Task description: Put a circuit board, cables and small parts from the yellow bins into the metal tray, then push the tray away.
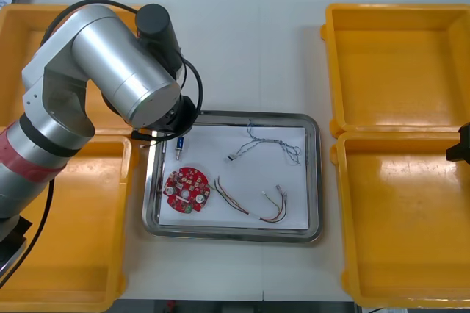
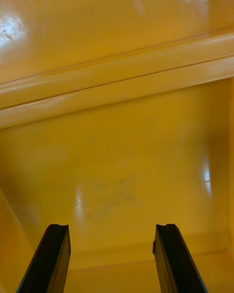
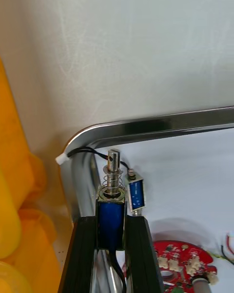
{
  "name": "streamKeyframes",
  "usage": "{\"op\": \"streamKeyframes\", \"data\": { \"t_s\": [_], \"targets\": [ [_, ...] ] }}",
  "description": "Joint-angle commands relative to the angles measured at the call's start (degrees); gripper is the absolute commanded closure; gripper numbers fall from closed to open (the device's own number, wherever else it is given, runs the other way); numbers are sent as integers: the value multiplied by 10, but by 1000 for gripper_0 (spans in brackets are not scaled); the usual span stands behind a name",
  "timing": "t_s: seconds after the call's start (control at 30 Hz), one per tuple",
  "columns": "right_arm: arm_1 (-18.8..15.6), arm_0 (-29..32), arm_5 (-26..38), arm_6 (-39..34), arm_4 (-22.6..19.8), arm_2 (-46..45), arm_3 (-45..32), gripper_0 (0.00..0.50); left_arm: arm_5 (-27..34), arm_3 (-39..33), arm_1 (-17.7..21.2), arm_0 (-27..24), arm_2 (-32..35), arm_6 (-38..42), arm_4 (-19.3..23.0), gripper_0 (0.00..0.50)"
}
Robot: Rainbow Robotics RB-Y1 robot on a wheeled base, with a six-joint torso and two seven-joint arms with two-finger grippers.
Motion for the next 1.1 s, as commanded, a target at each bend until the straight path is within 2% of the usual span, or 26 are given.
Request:
{"op": "streamKeyframes", "data": {
  "t_s": [0.03, 0.27, 0.6, 0.83, 1.1],
  "targets": [
    [-22, 8, 1, -15, -2, -13, -18, 0, -4, -31, -26, -16, -7, 67, -21, 500],
    [-22, 8, 1, -14, -1, -13, -18, 0, -14, -43, -28, 7, -20, 67, -44, 500],
    [-23, 8, 1, -14, -1, -13, -18, 0, -9, -46, -55, 32, -30, 67, -73, 500],
    [-22, 8, 1, -13, 1, -13, -18, 0, 26, -46, -60, 33, -35, 68, -53, 500],
    [-22, 8, 1, -13, 1, -13, -18, 0, 36, -41, -78, 32, -35, 66, -45, 500]
  ]
}}
